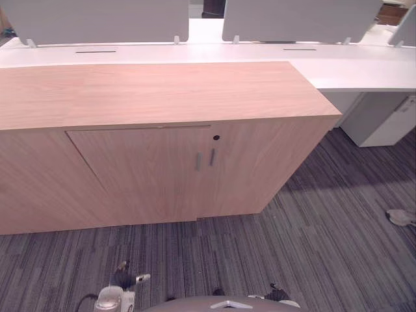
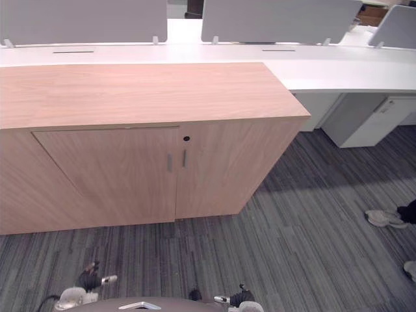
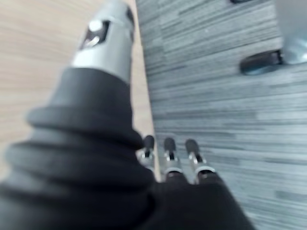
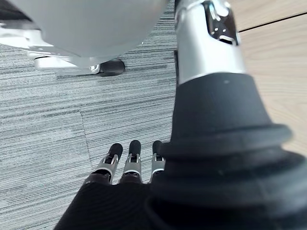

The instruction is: Walk over to the cabinet, pick up the folder, carry it to the office cabinet, place the folder inside the office cabinet, then close the office cabinet door

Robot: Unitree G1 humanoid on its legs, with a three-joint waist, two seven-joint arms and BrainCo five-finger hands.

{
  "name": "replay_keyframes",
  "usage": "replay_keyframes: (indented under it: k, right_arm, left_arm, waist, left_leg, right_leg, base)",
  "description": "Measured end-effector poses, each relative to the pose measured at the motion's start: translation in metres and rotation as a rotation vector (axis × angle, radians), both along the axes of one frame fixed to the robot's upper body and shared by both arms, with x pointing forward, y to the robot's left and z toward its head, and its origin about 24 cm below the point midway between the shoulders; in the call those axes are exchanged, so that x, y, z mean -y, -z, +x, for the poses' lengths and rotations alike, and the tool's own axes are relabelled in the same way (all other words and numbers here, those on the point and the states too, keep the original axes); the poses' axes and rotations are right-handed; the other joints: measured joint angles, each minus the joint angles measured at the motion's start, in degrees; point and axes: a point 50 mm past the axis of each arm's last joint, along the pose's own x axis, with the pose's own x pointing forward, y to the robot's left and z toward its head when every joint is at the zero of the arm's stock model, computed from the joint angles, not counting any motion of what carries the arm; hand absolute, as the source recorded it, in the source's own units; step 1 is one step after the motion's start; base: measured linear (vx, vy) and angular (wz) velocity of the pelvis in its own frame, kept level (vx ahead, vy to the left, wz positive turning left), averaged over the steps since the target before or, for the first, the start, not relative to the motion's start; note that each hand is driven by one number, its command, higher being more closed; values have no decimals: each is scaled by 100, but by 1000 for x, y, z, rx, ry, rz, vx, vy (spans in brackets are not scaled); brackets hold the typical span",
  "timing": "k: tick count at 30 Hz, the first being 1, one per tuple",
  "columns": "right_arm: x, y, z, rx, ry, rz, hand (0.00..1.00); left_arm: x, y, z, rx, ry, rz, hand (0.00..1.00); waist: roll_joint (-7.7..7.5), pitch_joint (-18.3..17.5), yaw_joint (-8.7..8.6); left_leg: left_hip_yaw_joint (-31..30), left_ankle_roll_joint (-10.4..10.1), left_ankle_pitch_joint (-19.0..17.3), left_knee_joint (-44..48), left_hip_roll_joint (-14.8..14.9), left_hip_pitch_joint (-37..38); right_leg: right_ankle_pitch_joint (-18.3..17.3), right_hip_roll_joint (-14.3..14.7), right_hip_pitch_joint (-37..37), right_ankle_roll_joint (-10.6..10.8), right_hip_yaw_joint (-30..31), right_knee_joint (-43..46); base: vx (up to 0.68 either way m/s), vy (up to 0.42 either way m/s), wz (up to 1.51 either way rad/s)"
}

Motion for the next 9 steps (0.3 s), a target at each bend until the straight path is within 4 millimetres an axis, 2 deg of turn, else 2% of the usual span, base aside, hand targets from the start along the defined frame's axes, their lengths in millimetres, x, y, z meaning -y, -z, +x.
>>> replay_keyframes:
  k: [3,9]
  right_arm:
    - [0,-1,5,13,24,6,0]
    - [-2,1,4,2,33,11,0]
  left_arm:
    - [0,4,-11,-37,-47,1,0]
    - [-2,5,-14,-49,-67,6,0]
  waist:
    - [-7,10,-1]
    - [-12,56,7]
  left_leg:
    - [-72,16,10,0,-47,13]
    - [-95,-7,-11,-3,-85,59]
  right_leg:
    - [-6,-23,33,8,-61,40]
    - [-122,-65,85,-4,-94,149]
  base:
    - [-25,1,12]
    - [-27,1,4]
